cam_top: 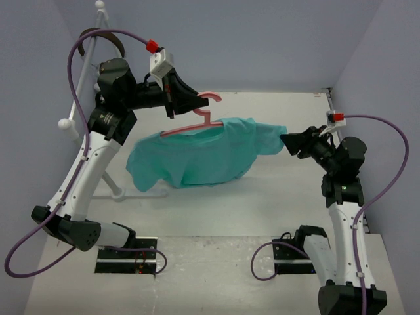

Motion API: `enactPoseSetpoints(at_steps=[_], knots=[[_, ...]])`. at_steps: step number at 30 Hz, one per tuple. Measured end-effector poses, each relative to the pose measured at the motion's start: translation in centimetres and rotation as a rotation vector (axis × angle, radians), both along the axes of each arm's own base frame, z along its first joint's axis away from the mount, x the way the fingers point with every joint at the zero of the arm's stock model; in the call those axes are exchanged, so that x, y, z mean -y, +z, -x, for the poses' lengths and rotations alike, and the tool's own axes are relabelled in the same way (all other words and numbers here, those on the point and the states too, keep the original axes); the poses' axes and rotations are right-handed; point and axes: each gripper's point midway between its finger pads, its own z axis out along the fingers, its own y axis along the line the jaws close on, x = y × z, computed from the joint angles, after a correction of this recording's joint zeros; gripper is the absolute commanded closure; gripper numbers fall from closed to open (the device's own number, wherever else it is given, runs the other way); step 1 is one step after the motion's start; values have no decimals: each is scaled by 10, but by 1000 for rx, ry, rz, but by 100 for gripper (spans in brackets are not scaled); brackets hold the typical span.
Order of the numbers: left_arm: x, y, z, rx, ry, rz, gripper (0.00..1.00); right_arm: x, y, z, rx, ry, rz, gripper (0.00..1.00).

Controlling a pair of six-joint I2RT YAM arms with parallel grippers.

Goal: Place the t-shirt on the hanger

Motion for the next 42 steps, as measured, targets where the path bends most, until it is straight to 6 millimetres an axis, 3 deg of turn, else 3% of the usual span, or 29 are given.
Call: enactPoseSetpoints(at_steps=[5,6,7,12,14,16,19,27,31,33,36,37,38,42], knots=[[1,3,2,-3,-10,11,100,-11,-8,-1,-44,83,-31,76],[1,3,2,-1,-11,12,100,-13,-9,-1,-48,99,-36,84],[1,4,2,2,-11,14,100,-15,-10,-1,-52,115,-40,100],[1,6,1,7,-11,20,100,-16,-16,-6,-85,122,-55,100],[1,5,0,7,-5,17,100,-14,-17,-8,-89,107,-59,86],[1,3,-1,6,1,13,100,-13,-15,-8,-86,93,-62,43],[0,2,-2,1,8,10,100,-13,-9,-4,-68,84,-68,36],[0,2,-2,-1,10,9,100,-20,-3,7,-49,139,-71,37],[0,2,-2,-1,10,10,100,-22,-15,1,-94,157,-81,42],[0,2,-2,-2,9,11,100,-23,-21,0,-114,167,-86,50],[1,4,-2,3,4,18,100,-26,-25,4,-127,195,-93,78],[1,5,-1,2,-1,22,100,-28,-25,5,-127,206,-98,93],[2,6,-1,2,-4,25,100,-29,-24,5,-120,214,-95,99],[2,7,-2,3,-10,29,100,-28,-22,4,-106,208,-91,100]])
